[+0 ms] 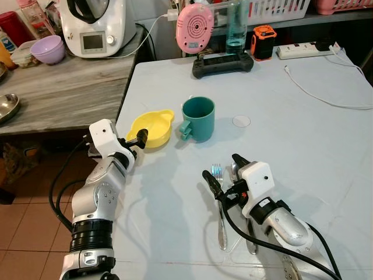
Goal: Setting the table
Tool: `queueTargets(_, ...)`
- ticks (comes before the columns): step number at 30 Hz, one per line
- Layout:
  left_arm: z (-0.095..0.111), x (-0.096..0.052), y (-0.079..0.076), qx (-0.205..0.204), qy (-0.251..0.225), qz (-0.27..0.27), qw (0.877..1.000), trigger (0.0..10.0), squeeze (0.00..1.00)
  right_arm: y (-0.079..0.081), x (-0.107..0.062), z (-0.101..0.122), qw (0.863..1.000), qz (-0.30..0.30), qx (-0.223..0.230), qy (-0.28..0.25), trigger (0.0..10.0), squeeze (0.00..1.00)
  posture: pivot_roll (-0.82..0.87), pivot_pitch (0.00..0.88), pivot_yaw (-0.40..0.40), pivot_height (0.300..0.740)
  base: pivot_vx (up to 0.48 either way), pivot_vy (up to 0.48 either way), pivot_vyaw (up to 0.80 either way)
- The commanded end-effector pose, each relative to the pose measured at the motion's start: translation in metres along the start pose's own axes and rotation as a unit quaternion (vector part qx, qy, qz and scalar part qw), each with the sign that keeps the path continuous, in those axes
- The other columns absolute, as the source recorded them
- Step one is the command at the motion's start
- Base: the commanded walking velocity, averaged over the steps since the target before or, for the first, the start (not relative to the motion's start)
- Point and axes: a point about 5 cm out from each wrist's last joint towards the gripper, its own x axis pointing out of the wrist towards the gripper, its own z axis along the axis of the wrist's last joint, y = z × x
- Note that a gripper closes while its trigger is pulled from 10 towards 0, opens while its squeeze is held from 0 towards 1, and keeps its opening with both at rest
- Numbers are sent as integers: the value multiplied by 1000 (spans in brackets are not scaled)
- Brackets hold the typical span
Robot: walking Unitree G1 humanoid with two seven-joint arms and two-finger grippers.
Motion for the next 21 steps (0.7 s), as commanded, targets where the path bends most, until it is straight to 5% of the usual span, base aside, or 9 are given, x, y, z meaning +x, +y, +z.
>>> queueTargets(1, 2, 1, 6, -13, 11, 13, 1000, 1529, 0, 7, 2, 7, 1000, 15, 0, -14, 10000, 0, -164, 143, 180, 740, 0, 0, 0)
queueTargets(2, 3, 2, 6, -28, 14, 11, 999, 0, 0, 8, 2, 7, 1000, 15, 0, -14, 10000, 0, -164, 144, 181, 740, 0, 0, 0)
queueTargets(21, 2, 0, 10, -73, 44, 16, 996, 0, 0, 10, 4, 6, 1000, 24, -5, -13, 10000, 0, -151, 143, 176, 740, 0, 0, 0)
